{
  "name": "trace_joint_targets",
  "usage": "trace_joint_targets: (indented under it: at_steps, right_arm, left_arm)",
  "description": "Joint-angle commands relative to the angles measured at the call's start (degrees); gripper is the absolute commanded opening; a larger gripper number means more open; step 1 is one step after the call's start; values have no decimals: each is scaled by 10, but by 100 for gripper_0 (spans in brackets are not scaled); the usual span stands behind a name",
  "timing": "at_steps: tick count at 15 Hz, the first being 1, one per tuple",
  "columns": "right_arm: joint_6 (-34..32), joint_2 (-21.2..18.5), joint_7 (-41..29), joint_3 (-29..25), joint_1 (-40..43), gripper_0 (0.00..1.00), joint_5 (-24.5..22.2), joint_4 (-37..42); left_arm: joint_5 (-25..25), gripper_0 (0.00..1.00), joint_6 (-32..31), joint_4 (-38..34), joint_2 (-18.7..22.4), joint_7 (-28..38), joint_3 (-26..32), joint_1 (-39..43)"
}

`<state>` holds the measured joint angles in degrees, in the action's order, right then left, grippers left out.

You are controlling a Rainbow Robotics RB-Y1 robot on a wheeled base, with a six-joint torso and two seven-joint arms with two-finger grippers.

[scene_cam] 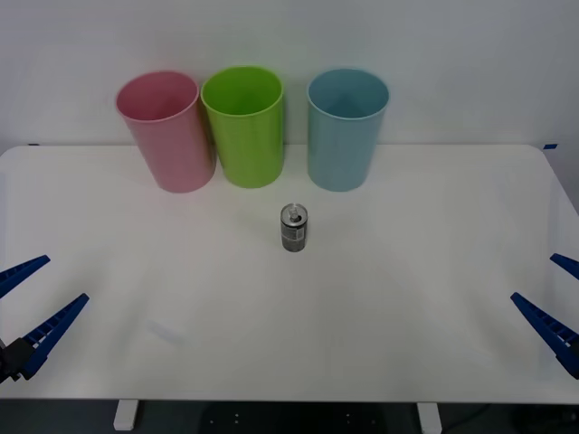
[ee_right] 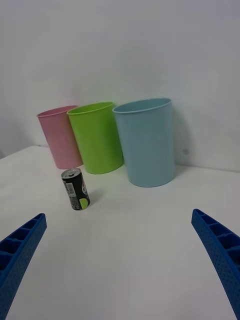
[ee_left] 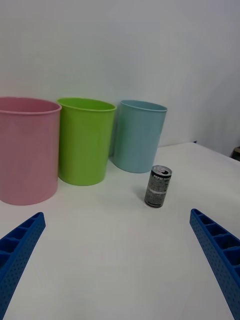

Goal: Grasp the object on the table and drop it into the matching bin: aluminum can to the light blue bin, PET bottle to the pink bin.

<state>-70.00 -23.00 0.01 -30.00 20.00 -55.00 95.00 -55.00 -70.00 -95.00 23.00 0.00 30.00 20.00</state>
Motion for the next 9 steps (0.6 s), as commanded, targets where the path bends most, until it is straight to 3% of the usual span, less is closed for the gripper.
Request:
trace_joint_targets:
  at_steps: [1, 2, 9]
  right_arm:
    - [0, 0, 0, 0, 0, 100, 0, 0]
    - [0, 10, 0, -5, 9, 100, 2, -6]
    - [14, -13, 6, 13, 18, 100, 13, 1]
  left_arm:
    - [0, 100, 0, 0, 0, 0, 0, 0]
    - [0, 100, 0, 0, 0, 0, 0, 0]
    - [0, 100, 0, 0, 0, 0, 0, 0]
